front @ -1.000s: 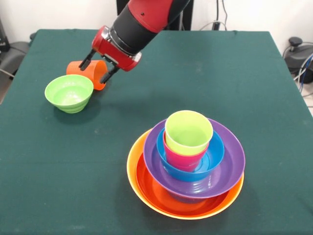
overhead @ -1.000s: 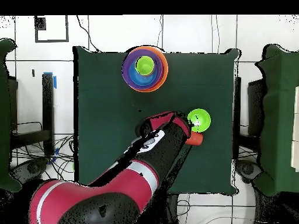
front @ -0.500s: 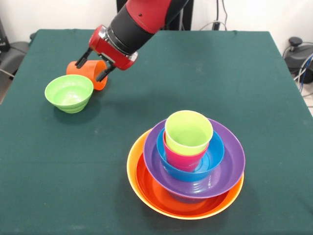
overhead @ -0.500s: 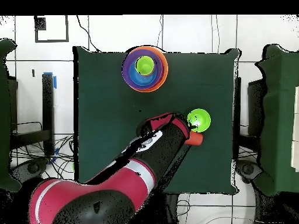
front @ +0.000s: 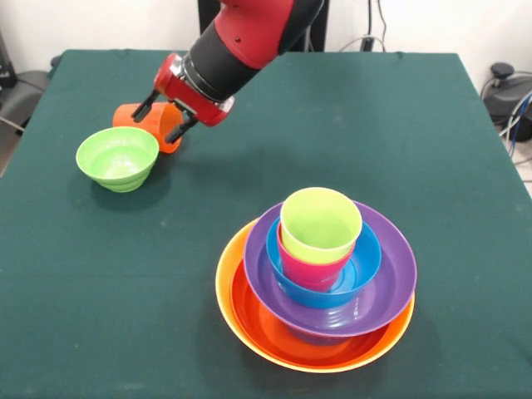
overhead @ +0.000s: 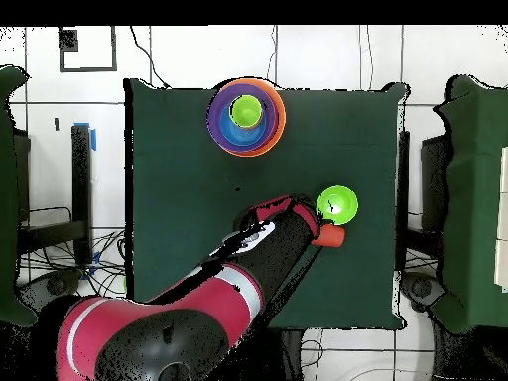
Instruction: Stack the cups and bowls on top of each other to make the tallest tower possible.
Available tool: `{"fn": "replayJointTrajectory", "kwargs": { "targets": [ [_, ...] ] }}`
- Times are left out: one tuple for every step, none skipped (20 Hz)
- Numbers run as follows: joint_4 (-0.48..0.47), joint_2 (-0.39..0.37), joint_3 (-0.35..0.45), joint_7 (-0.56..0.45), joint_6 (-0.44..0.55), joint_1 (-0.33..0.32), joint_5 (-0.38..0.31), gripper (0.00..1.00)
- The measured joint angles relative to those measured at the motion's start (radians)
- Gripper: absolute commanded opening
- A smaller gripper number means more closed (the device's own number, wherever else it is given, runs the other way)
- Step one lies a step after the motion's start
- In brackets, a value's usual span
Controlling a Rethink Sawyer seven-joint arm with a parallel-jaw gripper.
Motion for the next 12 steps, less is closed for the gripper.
{"fn": "replayJointTrajectory", "kwargs": {
  "targets": [
    [0.000,0.007,-0.001,0.001,0.000,0.001,0.002,1.00],
    [0.000,0.021,-0.002,0.005,0.000,0.001,0.006,1.00],
    [0.000,0.024,-0.002,0.006,0.000,0.001,0.008,1.00],
    [0.000,0.028,-0.003,0.008,0.000,0.001,0.010,1.00],
    [0.000,0.036,-0.006,0.012,0.000,0.001,0.014,1.00],
    [0.000,0.039,-0.007,0.013,0.000,0.001,0.016,1.00],
    [0.000,0.042,-0.009,0.015,0.000,0.002,0.017,1.00],
    [0.000,0.045,-0.010,0.016,0.000,0.002,0.018,1.00],
    [0.000,0.049,-0.012,0.019,0.000,0.002,0.020,1.00],
    [0.000,0.056,-0.016,0.022,0.000,0.003,0.024,1.00],
    [0.000,0.060,-0.019,0.024,0.000,0.005,0.025,1.00],
    [0.000,0.063,-0.021,0.025,0.000,0.006,0.026,1.00]
  ]
}}
